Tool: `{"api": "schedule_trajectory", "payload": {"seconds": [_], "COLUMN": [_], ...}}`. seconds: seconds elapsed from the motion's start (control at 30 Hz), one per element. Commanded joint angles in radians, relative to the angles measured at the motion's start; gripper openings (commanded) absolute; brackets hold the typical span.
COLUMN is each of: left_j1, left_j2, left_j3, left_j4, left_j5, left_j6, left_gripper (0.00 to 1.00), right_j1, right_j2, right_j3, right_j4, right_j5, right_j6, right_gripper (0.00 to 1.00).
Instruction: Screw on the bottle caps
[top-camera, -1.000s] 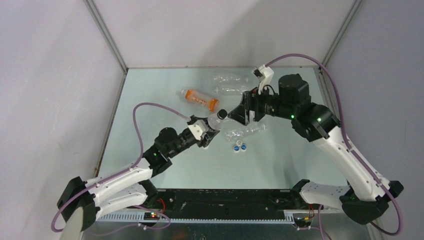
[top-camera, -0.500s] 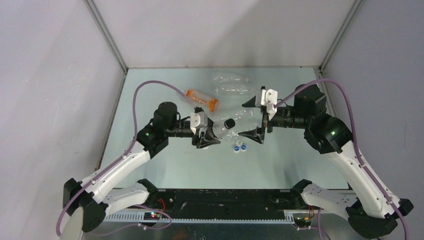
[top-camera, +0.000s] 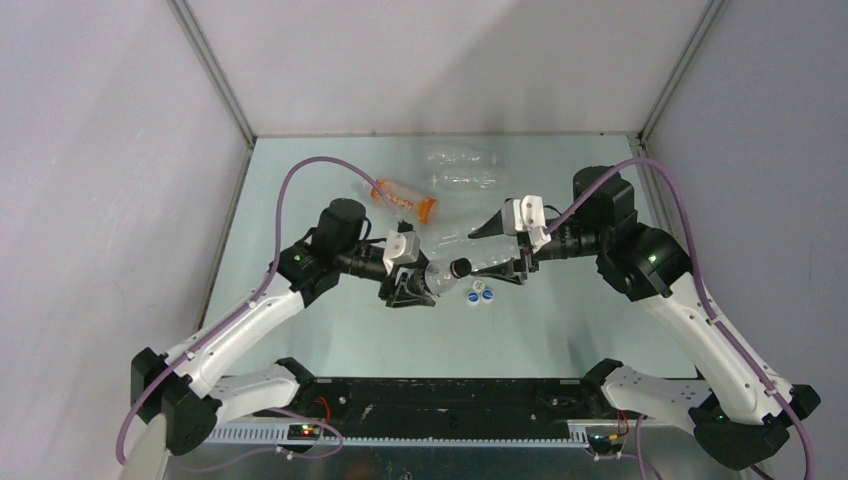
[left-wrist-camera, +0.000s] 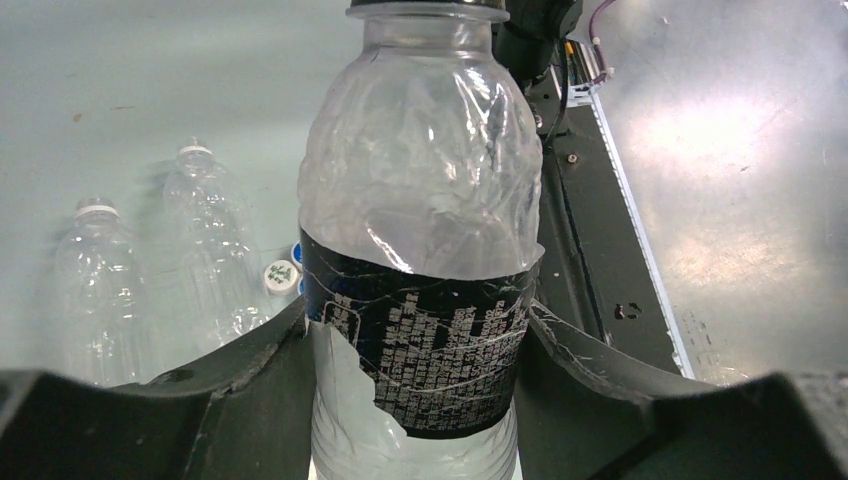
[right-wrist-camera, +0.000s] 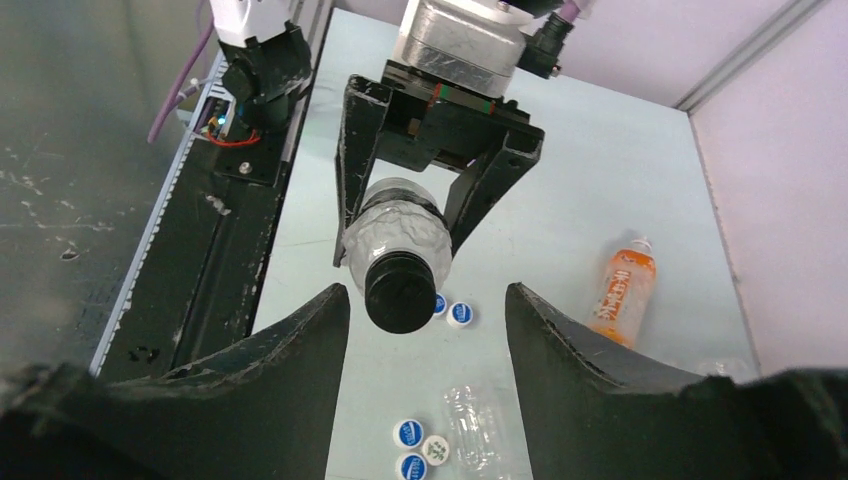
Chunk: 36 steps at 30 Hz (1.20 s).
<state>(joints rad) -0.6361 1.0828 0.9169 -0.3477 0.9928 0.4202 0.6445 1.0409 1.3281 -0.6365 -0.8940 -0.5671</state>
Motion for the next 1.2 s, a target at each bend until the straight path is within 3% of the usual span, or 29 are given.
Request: {"api": "schedule_trajectory", "payload": {"seconds": [0.0, 0.47, 0.67, 0.83, 1.0, 1.17], "left_j1": [0.003, 0.002, 0.001, -0.003, -0.046, -0.135], "left_j2": [-0.011, -0.015, -0.011, -0.011, -0.041, -0.139], "left_j3": [0.045, 0.064, 0.071, 0.082, 0.076, -0.027], "left_j4": [-0.018, -0.036, -0.026, -0.008, 0.069, 0.283], "left_j5": [0.051, 0.059, 0.066, 0.023, -0.178, -0.521], "left_j6": [0.025, 0.038, 0.034, 0.029, 0.022, 0.041], "left_gripper": [0.0, 0.0, 0.0, 0.0, 0.0, 0.0], "right_j1": [0.028, 0.07, 0.073, 0.075, 0.085, 0.088], "right_j2": [0.009, 0.056, 0.072, 0.083, 0.103, 0.129], "right_j3": [0.005, 0.013, 0.013, 0.013, 0.013, 0.013], "right_j4": [-0.018, -0.057, -0.055, -0.045, -0.021, 0.058], "right_j5": [-0.003, 0.033, 0.033, 0.03, 0.075, 0.265], "right_j6": [-0.038, -0.068, -0.062, -0.023, 0.092, 0.462], "right_gripper": [0.61, 0.56, 0.46, 0.3, 0.18, 0.0]}}
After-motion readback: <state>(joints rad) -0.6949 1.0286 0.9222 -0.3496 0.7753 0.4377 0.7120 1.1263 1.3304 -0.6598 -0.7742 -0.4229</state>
